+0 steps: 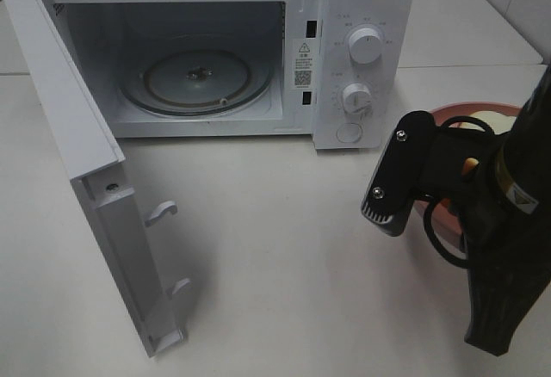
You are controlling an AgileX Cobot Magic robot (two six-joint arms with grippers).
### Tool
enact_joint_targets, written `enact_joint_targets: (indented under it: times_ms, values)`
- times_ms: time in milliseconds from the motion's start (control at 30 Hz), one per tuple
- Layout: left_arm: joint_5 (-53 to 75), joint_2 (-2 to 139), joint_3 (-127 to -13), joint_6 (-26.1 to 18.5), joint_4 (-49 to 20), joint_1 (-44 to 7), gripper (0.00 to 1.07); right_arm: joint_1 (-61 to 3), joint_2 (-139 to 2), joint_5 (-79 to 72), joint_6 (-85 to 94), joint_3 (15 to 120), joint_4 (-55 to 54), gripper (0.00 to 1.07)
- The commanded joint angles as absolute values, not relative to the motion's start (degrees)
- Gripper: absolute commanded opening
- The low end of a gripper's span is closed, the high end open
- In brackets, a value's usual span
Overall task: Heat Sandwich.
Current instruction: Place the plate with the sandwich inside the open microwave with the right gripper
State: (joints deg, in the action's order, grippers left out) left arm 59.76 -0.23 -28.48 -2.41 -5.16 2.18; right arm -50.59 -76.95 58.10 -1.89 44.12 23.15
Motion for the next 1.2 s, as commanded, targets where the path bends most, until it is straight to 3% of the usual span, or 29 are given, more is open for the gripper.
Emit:
enact_joint_targets:
  times_ms: [33,667,1200]
  values:
    - [59.30,-1.72,-28.25,-2.23,-5.16,2.18,0.97,-50.76,-76.60,56.72,3.84,44.00,24.52,0.00]
    - [59.30,-1.72,-28.25,-2.23,-5.16,2.18,0.97,-50.76,-76.60,47.38,27.10,44.12,24.35,0.00]
    - [59.30,-1.72,-28.25,-2.23,-5.16,2.18,0.97,-50.76,-76.60,42.17,56.89,44.12,15.70,0.03]
